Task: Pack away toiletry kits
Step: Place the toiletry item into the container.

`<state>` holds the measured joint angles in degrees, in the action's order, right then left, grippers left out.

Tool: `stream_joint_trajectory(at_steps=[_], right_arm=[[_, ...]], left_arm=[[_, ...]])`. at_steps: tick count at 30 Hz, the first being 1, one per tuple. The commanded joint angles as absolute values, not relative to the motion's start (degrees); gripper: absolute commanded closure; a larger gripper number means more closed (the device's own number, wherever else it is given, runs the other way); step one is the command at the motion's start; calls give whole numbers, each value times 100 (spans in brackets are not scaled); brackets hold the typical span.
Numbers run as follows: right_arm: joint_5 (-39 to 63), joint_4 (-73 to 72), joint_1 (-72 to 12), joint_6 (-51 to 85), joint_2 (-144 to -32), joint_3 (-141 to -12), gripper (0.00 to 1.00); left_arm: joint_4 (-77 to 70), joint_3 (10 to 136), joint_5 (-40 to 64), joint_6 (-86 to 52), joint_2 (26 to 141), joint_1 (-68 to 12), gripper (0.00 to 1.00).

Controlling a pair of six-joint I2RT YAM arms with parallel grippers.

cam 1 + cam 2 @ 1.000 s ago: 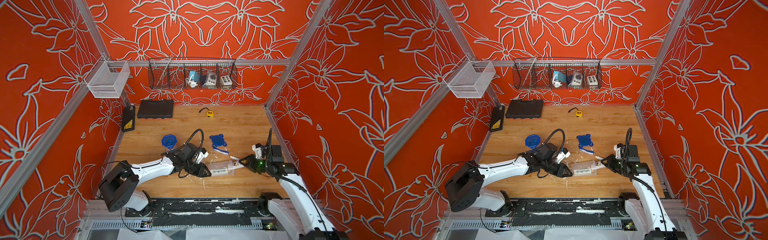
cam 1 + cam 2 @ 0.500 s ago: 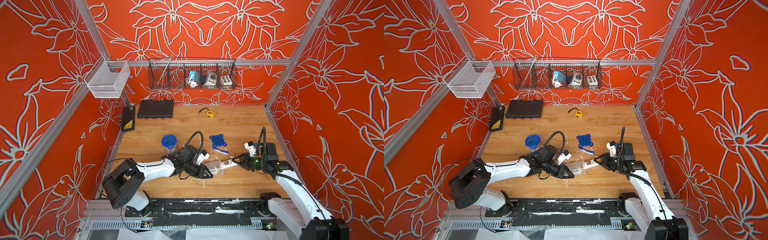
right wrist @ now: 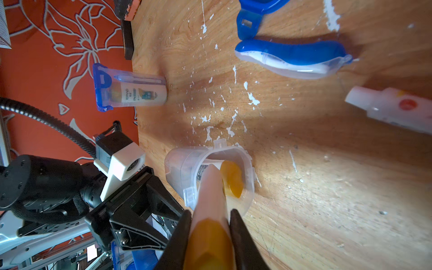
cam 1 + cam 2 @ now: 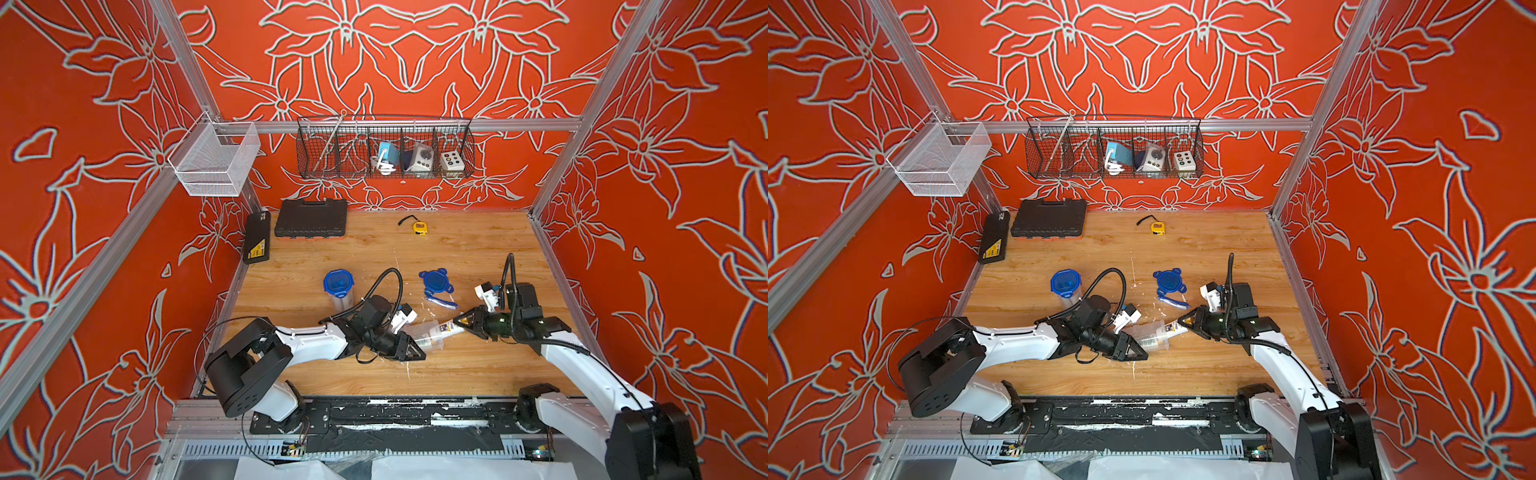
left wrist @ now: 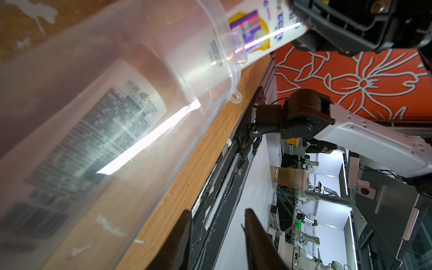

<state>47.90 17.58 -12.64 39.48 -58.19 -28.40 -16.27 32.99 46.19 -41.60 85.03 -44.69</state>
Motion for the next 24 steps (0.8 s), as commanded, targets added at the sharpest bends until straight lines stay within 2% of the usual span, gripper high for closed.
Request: stream_joint_trajectory(at_steps=[1, 4, 7, 11, 16, 24], right_arm=[[4869, 1288, -1420, 4122, -5894, -2786, 100], [4743, 1343, -1434, 4059, -5906, -2819, 100], [4735, 1390, -1437, 3984, -5979, -2838, 100], [4772, 1310, -1433, 3968, -6047, -2809, 100], [4812, 1251, -1433, 3964, -6073, -2777, 100], [4818, 1108, -1495, 4065, -6085, -2778, 100]], left_arm=[[-1729, 3433, 4669, -4156, 8567, -4465, 63], [-500, 3959, 4321, -3762, 8424, -4465, 63], [1478, 4657, 3322, -3261, 7994, -4408, 52], [2352, 4549, 3031, -3531, 7126, -3956, 43], [2536, 4274, 2782, -3926, 7089, -3720, 32], [1836, 4140, 2755, -4266, 7626, -3718, 37]])
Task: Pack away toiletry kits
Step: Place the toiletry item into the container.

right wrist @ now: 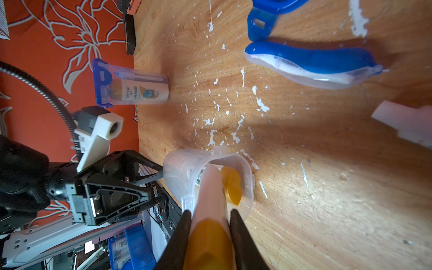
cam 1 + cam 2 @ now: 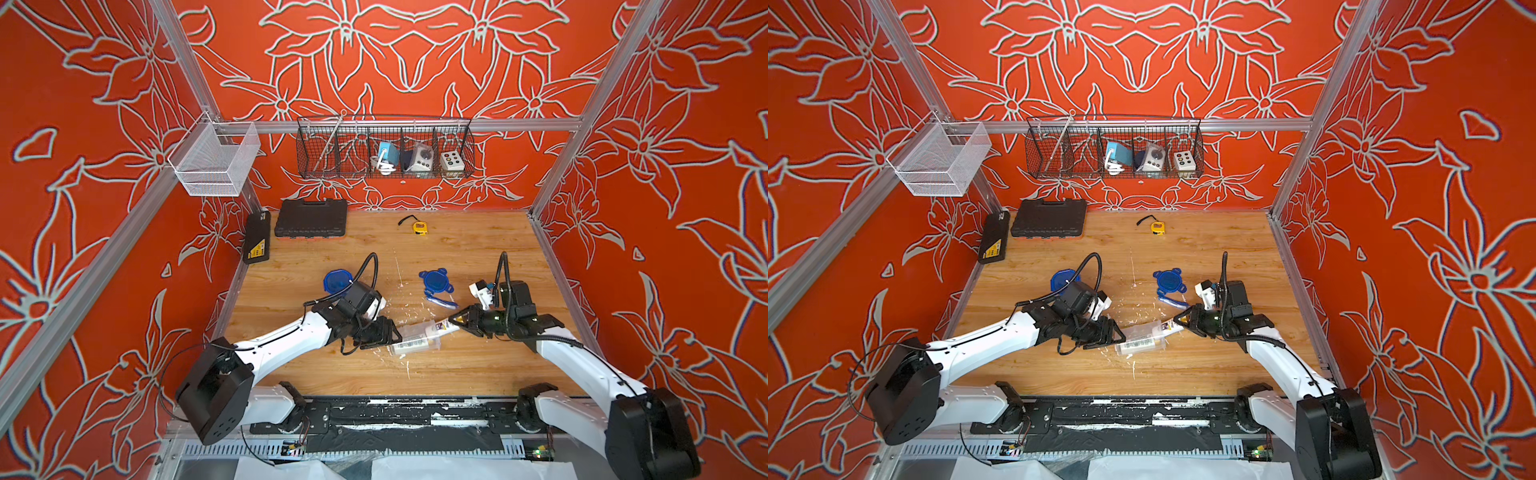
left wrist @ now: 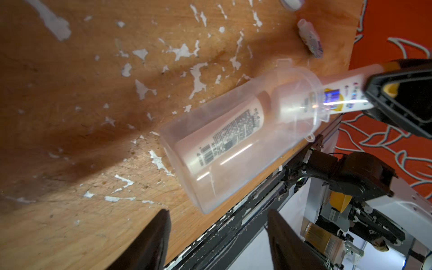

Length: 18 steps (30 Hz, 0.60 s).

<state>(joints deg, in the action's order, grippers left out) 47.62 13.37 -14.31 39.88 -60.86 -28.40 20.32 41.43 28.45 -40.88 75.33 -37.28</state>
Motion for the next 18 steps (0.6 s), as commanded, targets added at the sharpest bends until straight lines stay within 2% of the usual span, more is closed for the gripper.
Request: stream_joint_trajectory(at_steps=[1, 8, 18], right_arm=[[4797, 1096, -1532, 4080, -6086, -2769, 100], [4711, 855, -1833, 4266, -6150, -2657, 100], [4794, 816, -2023, 4466, -6044, -2968, 100]], left_arm=[[1655, 4061, 2828, -4323, 7628, -3719, 38], [108, 3362, 3330, -4866, 7526, -3718, 39], [-1040, 2997, 3832, -5212, 7595, -3718, 40]])
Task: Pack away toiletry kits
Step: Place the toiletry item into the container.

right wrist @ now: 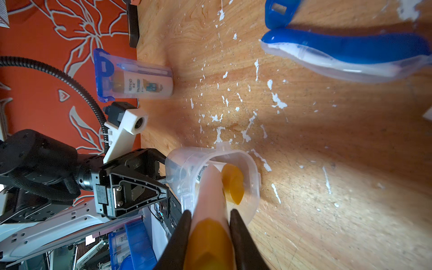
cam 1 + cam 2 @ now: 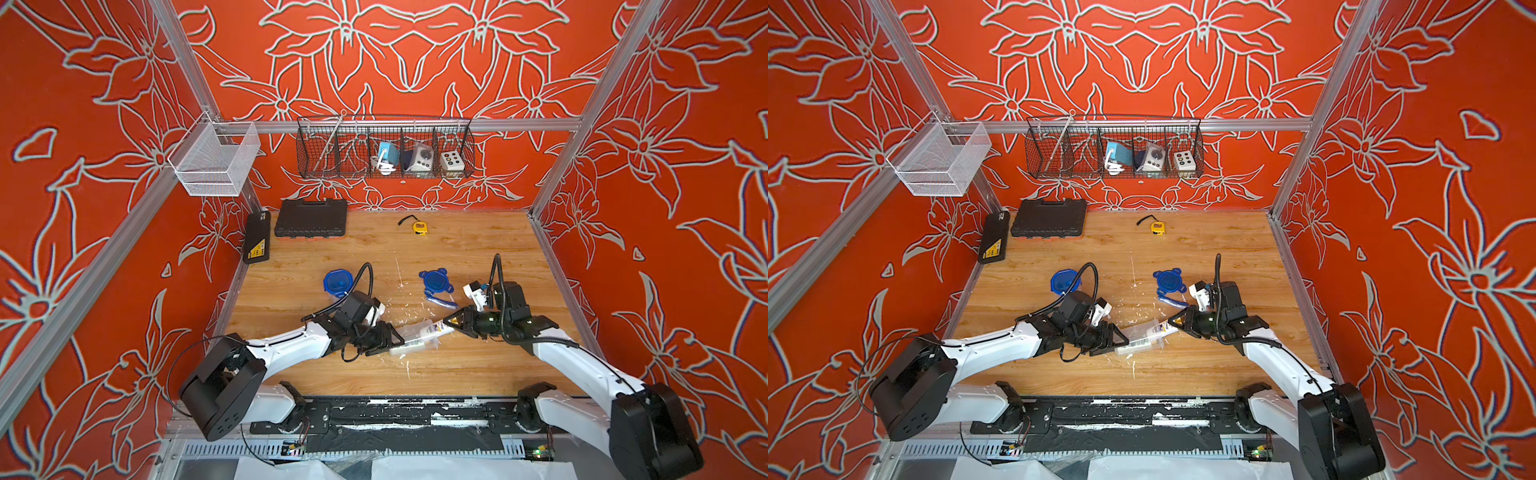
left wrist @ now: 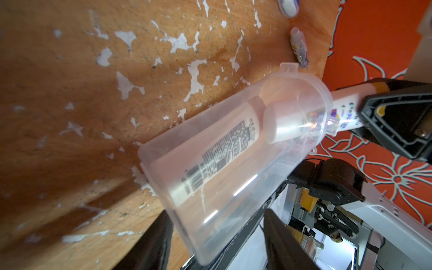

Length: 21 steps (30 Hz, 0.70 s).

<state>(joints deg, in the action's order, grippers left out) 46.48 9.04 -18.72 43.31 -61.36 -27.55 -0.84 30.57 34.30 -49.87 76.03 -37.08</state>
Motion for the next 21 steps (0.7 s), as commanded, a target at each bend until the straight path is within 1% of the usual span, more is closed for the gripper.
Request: stream_joint_trajectory(at_steps=[1, 6, 11, 15, 18, 21], right_arm=[[4819, 852, -2034, 4475, -6021, -3028, 100], [4927, 1168, -2155, 4485, -5794, -3212, 100], [4941, 2053, -2260, 4079, -5607, -3516, 100], [4427, 3096, -2528, 3341, -5755, -4142, 100], [4079, 3400, -2807, 3108, -6013, -4565, 100], [3734, 3585, -3163, 3001, -6298, -4901, 94]], left_arm=[[-1193, 2968, 3889, -5244, 7618, -3724, 40], [-1837, 2870, 4043, -5333, 7765, -3735, 39], [-2385, 2751, 4060, -5401, 7964, -3761, 38], [-2638, 2725, 4120, -5417, 8227, -3821, 37], [-2851, 2729, 4200, -5490, 8407, -3899, 36], [-2944, 2792, 4260, -5477, 8544, -3979, 35]])
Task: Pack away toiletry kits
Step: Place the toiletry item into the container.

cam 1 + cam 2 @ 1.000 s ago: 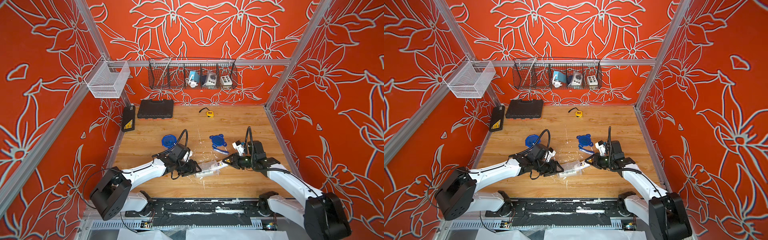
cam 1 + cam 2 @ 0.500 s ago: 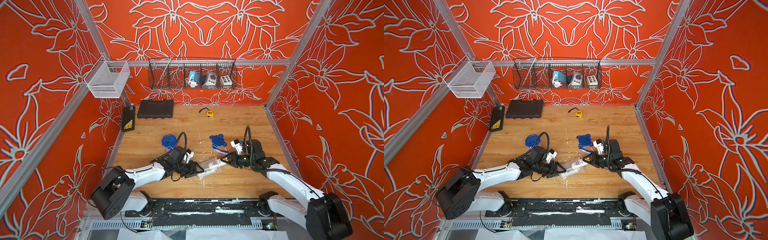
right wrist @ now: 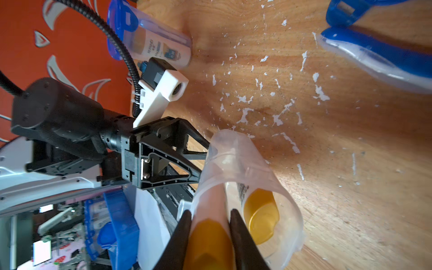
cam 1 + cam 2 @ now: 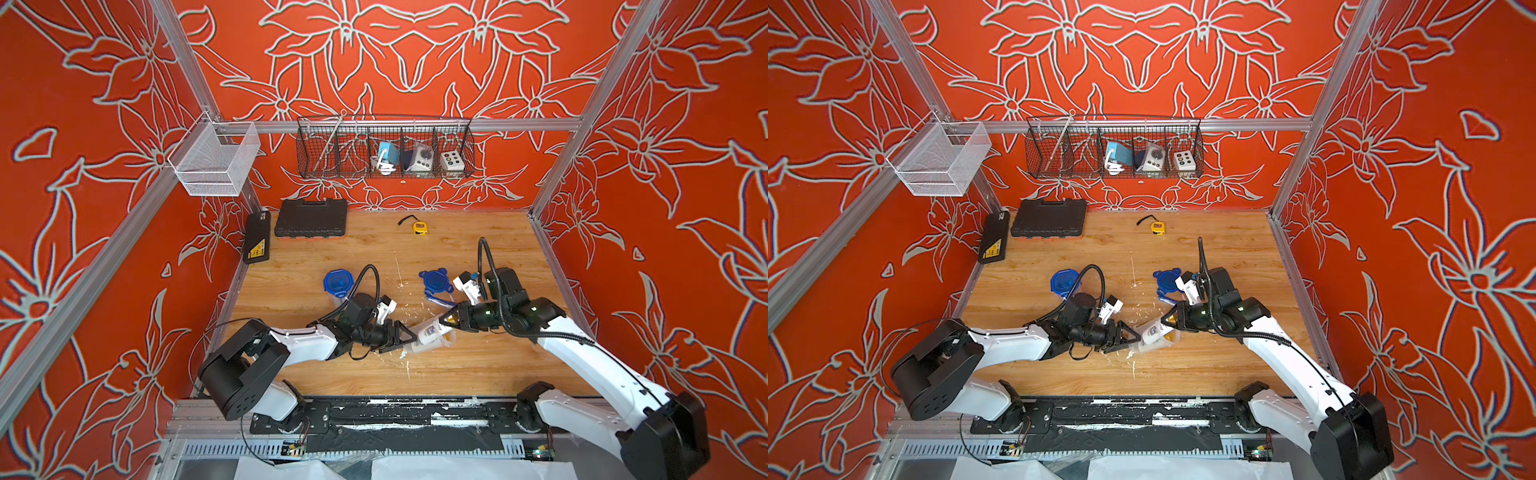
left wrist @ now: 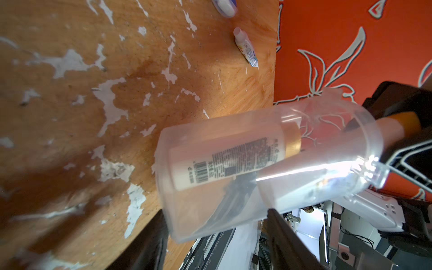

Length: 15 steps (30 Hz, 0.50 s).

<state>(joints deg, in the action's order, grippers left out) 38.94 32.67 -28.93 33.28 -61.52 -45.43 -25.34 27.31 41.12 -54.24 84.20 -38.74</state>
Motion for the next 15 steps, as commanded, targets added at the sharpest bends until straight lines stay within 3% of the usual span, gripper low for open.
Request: stream_joint_trajectory(at_steps=[1, 15], right_arm=[[3610, 3644, -3279, 2959, -6410, -4984, 92], [2569, 4149, -4459, 2590, -7409, -5875, 66]], left_arm=[[-2944, 2800, 4254, -5474, 8567, -4002, 34], [-3324, 2488, 4385, -5520, 8657, -4008, 28]])
